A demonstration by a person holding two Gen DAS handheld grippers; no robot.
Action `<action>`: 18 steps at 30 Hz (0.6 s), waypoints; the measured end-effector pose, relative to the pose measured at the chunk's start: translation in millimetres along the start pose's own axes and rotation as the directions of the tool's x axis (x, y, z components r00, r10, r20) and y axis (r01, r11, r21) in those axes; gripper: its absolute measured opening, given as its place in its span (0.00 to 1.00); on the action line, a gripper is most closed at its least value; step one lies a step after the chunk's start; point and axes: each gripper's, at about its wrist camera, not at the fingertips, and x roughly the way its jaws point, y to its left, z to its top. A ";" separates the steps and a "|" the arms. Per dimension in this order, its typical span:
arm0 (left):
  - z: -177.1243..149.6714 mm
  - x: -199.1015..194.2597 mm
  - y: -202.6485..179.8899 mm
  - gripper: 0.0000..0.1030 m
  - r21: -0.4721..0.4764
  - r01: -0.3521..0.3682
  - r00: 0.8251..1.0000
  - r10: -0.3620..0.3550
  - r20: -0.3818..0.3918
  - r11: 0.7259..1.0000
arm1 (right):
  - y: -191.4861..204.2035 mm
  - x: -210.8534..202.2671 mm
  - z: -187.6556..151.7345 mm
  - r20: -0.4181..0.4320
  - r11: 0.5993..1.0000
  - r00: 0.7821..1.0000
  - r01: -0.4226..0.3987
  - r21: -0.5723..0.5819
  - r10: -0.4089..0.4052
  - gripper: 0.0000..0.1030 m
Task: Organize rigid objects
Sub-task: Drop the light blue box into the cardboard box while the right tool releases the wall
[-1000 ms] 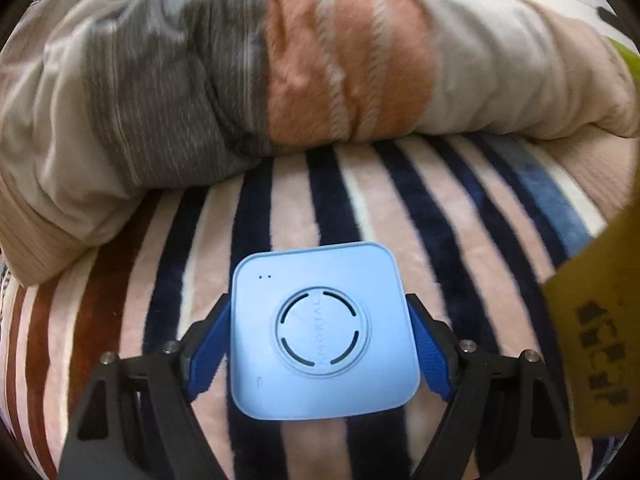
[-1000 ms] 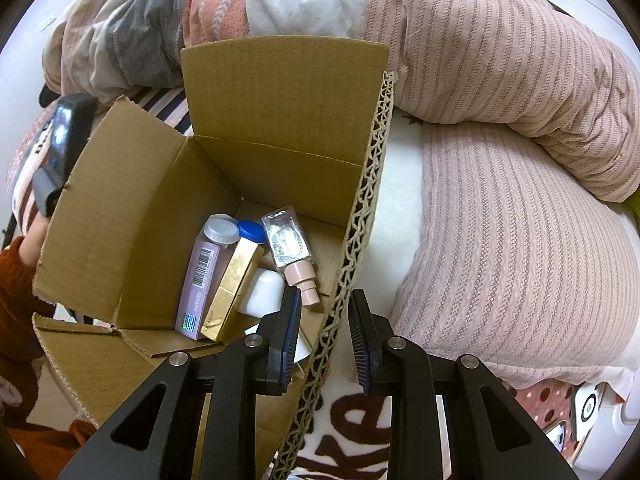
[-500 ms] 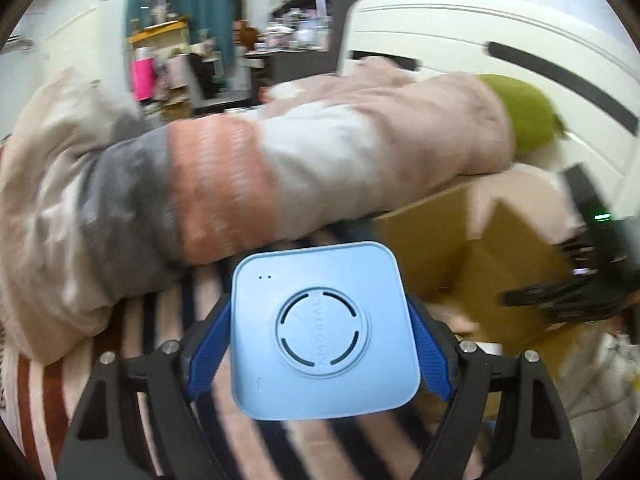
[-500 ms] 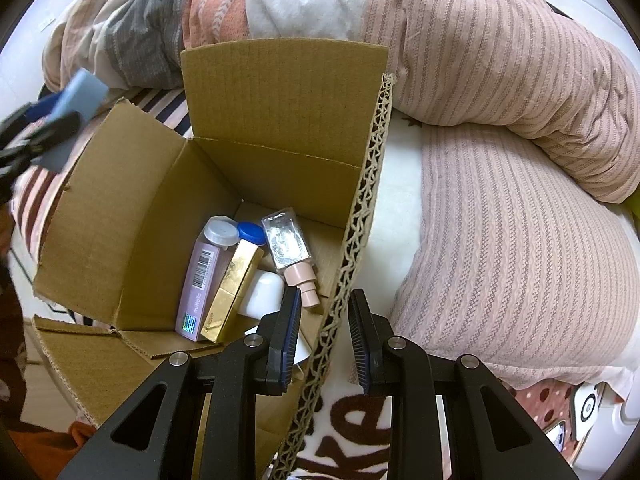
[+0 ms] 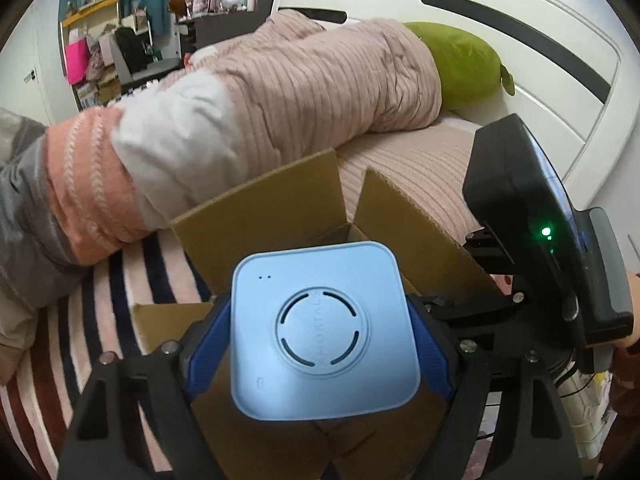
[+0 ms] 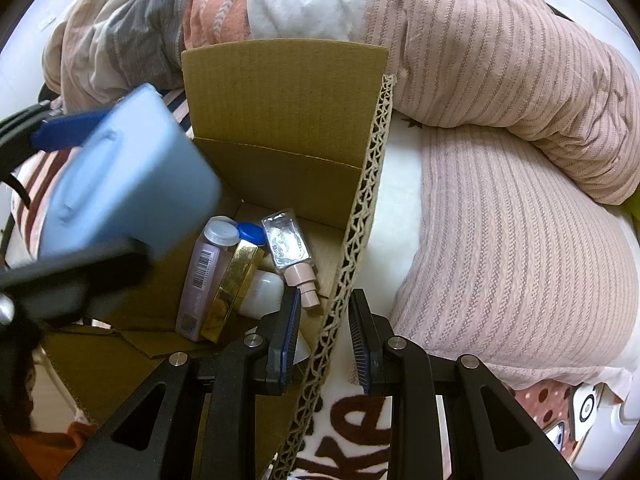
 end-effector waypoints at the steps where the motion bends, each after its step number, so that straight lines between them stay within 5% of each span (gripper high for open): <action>1: -1.2 0.7 -0.7 0.78 0.000 0.006 1.000 -0.006 -0.002 1.000 | -0.9 0.1 0.1 0.003 1.000 1.000 0.001 0.000 -0.001 0.20; 6: -7.5 -15.1 3.2 0.97 0.007 -0.037 0.998 0.037 0.044 0.999 | -2.8 -2.6 -0.3 0.021 1.000 1.000 -0.004 0.013 0.003 0.25; 13: -30.9 -64.4 19.6 0.99 -0.026 -0.083 0.989 0.086 0.118 0.996 | -8.0 -12.4 -4.5 0.055 0.998 0.998 0.019 0.059 -0.023 0.40; 18: -53.1 -104.9 37.2 0.99 -0.076 -0.127 0.975 0.139 0.174 0.989 | 1.4 -44.1 -12.7 0.159 0.998 0.987 -0.001 0.061 -0.009 0.57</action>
